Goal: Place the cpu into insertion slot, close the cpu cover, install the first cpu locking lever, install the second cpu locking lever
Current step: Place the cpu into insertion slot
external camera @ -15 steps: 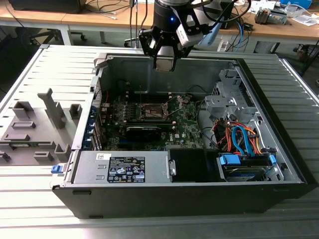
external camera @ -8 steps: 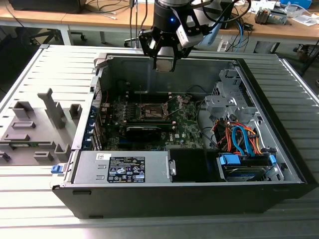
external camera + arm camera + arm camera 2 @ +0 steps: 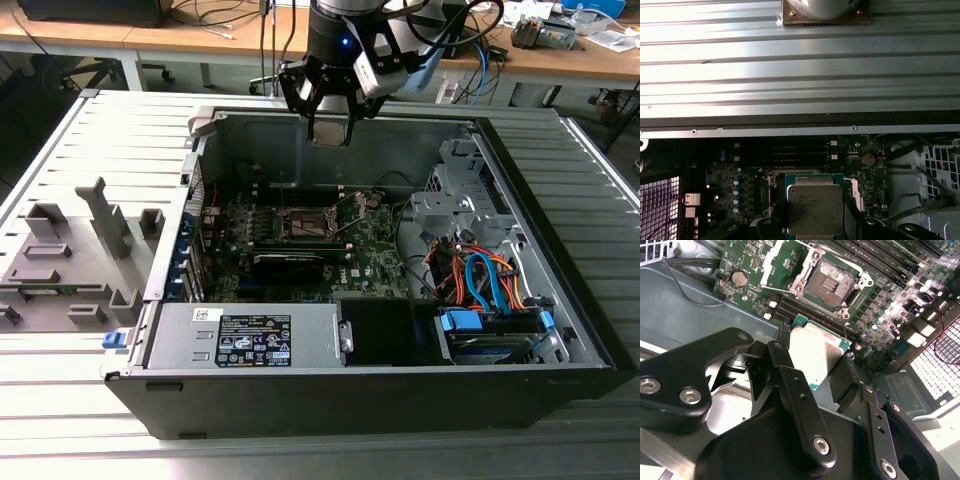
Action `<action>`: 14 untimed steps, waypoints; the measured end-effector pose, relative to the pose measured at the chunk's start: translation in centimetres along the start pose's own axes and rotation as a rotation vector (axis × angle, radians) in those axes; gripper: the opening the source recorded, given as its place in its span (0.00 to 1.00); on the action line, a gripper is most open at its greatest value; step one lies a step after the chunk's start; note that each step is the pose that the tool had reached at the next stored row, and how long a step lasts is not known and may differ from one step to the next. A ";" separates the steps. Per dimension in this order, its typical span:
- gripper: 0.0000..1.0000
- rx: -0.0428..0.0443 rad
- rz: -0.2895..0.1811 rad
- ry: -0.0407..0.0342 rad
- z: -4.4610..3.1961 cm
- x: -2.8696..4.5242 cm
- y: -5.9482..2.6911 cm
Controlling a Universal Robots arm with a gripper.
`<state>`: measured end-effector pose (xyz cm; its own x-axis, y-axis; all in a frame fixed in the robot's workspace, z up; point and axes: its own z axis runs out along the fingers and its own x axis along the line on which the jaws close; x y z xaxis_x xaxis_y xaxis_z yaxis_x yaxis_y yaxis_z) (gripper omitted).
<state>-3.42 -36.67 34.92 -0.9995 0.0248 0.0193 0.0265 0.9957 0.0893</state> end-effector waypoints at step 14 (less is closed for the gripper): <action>0.54 0.0000 0.000 0.0000 0.18 -0.02 -0.43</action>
<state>-3.42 -37.08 34.70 -0.9995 0.0248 0.0193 0.0264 0.9957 0.0893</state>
